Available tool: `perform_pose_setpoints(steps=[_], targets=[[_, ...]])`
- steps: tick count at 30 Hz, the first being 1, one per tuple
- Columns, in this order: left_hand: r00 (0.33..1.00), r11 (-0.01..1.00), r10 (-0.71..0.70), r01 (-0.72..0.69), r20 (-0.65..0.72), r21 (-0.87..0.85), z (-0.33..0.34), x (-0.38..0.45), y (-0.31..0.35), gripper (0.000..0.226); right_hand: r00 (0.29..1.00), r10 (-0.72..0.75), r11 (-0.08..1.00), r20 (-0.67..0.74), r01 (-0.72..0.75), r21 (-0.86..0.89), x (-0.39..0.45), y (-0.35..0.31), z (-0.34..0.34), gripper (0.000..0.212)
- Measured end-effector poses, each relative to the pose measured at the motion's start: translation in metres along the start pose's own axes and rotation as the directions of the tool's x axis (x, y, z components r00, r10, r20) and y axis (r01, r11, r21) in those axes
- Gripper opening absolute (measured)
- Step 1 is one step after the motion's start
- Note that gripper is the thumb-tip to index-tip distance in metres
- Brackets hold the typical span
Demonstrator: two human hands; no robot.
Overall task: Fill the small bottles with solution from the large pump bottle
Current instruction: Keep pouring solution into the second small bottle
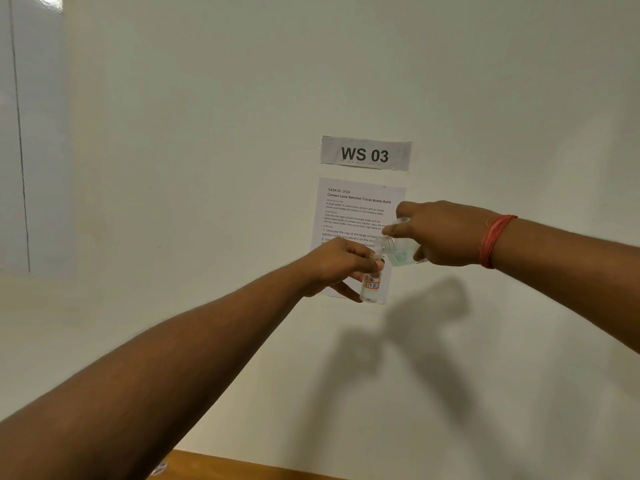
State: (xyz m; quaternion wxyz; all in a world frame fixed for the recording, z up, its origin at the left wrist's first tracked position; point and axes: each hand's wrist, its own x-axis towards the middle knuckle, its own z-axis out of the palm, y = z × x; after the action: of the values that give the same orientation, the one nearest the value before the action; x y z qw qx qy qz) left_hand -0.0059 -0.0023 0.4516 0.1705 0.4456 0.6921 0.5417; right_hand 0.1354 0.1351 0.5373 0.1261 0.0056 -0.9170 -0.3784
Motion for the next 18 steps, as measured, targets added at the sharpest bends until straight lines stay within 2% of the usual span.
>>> perform_pose_setpoints(steps=[18], targets=[[1.000,1.000,0.001,-0.001,-0.003,-0.003,0.0029,-0.0026,-0.0031,0.022,1.000,-0.004,1.000,0.007,0.004,-0.006,-0.0030,-0.0012,0.0014,0.072]])
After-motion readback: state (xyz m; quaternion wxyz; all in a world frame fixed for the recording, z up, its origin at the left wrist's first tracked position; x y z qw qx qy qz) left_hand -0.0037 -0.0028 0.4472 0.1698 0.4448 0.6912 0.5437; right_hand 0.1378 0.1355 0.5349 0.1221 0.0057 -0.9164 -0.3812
